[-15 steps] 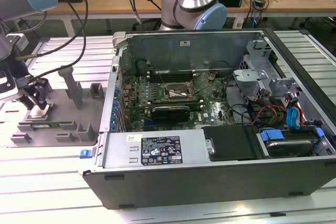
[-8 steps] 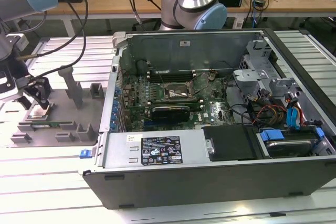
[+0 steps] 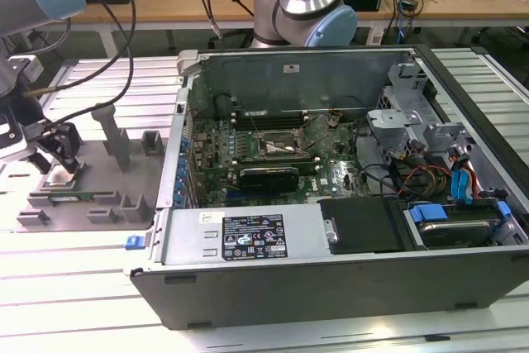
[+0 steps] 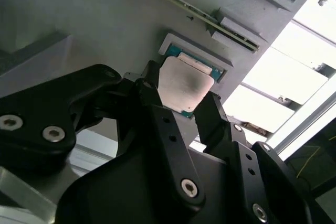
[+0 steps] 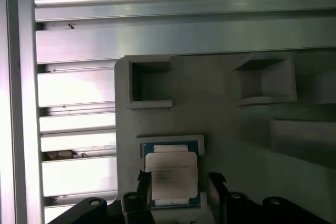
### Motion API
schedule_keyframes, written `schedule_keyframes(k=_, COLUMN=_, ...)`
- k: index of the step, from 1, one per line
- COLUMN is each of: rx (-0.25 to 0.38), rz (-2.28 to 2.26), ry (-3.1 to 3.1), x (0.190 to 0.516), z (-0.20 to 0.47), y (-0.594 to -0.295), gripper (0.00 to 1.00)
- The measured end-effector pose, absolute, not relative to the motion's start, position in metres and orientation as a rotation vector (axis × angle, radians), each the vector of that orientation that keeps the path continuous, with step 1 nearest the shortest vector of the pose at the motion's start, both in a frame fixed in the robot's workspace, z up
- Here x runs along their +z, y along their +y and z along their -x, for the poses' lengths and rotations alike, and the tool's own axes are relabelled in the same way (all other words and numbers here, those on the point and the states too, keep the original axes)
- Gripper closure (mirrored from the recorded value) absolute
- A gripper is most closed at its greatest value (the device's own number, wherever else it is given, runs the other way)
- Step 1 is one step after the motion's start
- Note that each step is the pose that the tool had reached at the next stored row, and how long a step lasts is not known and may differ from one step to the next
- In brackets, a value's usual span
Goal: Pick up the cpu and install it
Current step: 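Pick up the cpu and move it towards the insertion slot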
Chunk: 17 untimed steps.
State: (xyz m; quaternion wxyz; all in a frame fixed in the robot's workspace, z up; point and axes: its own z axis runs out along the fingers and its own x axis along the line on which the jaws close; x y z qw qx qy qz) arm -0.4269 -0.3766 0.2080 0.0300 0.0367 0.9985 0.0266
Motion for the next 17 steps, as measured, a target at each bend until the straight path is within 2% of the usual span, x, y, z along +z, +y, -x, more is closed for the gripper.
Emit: schedule_keyframes(k=17, rx=0.083, rz=-0.083, ry=3.080, x=0.197, z=0.429, y=-0.373, gripper=0.45)
